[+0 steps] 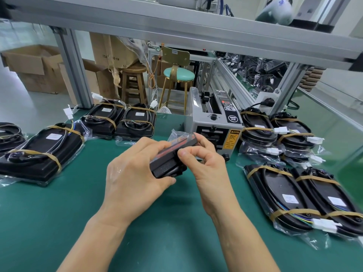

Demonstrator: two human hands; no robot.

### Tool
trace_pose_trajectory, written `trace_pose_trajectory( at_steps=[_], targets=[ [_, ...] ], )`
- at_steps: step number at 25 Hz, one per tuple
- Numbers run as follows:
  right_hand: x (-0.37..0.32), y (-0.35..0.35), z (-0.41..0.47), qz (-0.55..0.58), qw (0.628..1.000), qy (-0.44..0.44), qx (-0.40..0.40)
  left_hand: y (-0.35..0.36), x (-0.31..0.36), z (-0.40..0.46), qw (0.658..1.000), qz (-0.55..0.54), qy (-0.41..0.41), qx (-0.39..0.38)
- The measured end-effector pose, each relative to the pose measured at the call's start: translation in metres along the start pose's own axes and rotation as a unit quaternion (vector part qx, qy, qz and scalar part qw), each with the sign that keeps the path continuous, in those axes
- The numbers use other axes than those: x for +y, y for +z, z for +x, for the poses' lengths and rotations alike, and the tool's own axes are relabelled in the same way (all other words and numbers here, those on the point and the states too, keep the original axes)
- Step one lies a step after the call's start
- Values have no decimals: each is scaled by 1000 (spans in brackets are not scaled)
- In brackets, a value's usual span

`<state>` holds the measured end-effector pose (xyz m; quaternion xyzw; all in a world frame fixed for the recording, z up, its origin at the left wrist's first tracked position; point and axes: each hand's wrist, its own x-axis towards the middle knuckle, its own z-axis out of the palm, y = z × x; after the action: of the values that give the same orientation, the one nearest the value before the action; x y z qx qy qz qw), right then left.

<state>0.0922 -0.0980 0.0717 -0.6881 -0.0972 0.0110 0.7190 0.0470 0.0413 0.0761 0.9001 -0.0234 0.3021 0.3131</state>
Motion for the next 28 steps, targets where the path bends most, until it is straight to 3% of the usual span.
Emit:
trace_pose_trajectory(
  at_steps=[15,17,21,28],
  targets=[
    [3,8,-2,-71,994,-40,74,1,2,0,1000,6,8,8],
    [4,8,0,-45,995,-35,84,1,3,-1,1000,6,9,9],
    [6,7,4,121,990,22,75,2,2,-1,1000,1,5,19],
    [15,27,-3,145,988,-9,47,1,2,-2,999,-11,-20,46]
  ],
)
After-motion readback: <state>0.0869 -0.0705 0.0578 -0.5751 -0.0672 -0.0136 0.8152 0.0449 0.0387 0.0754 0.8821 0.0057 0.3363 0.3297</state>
